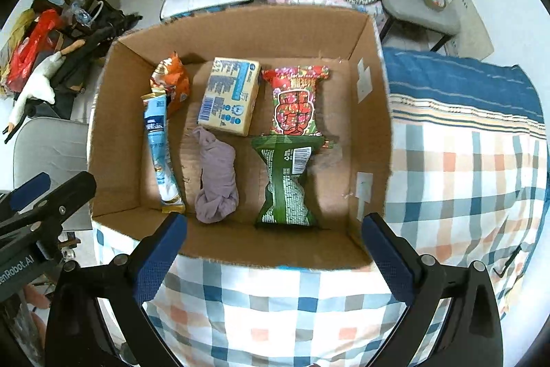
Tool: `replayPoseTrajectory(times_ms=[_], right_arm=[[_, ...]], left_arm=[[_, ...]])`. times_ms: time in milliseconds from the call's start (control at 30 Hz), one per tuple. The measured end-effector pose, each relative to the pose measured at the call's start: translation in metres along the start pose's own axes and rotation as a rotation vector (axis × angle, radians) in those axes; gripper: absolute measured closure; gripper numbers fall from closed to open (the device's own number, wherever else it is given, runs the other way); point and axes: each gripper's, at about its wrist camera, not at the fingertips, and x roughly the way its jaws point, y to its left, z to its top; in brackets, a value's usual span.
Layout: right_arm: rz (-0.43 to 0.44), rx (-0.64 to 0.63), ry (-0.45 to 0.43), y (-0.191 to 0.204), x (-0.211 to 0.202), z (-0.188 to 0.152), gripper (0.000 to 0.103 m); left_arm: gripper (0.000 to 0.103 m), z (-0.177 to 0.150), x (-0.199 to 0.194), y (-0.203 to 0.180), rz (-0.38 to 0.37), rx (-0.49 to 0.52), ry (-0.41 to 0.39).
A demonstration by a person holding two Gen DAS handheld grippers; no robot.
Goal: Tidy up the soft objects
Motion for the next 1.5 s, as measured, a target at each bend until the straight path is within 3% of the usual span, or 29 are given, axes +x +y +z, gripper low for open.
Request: replayPoseTrajectory(times_ms=[333, 667, 1133, 1500], right_arm=[[-0.003, -0.04, -0.23, -0.006, -0.097, -0.063, 0.0], [0.037, -0.053, -0.397, -0.012, -0.187, -0.133, 0.0], [0.062, -0.086, -0.509, -0.011, -0.27, -0.2, 0.0], [0.069, -0.087, -0.549, -0.012, -0.302, -0.225, 0.0]], left_arm=[[0.007, -0.056, -0.103, -0.005, 0.038, -0.004, -0.243], [0.007, -0.112, -0.184, -0.012, 0.05, 0.016, -0.394], [0.007, -0.171, -0.247, -0.004, 0.049, -0.01, -0.492], [0.007, -0.196, -0.262, 0.0, 0.044, -0.018, -0.496]])
